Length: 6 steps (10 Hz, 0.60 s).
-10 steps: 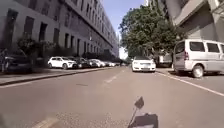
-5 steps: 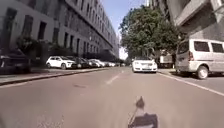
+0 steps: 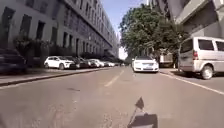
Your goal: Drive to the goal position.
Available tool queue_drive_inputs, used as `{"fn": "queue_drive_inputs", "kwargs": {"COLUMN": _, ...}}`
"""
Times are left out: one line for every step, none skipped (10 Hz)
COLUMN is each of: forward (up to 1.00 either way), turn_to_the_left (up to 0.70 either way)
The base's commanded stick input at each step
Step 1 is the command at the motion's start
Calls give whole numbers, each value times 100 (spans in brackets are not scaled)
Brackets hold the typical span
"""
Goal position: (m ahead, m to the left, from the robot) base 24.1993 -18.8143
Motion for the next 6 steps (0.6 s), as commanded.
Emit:
{"fn": "queue_drive_inputs", "kwargs": {"forward": 70, "turn_to_the_left": 0}}
{"fn": "queue_drive_inputs", "kwargs": {"forward": 70, "turn_to_the_left": 0}}
{"fn": "queue_drive_inputs", "kwargs": {"forward": 70, "turn_to_the_left": 0}}
{"fn": "queue_drive_inputs", "kwargs": {"forward": 70, "turn_to_the_left": 0}}
{"fn": "queue_drive_inputs", "kwargs": {"forward": 70, "turn_to_the_left": 0}}
{"fn": "queue_drive_inputs", "kwargs": {"forward": 70, "turn_to_the_left": 0}}
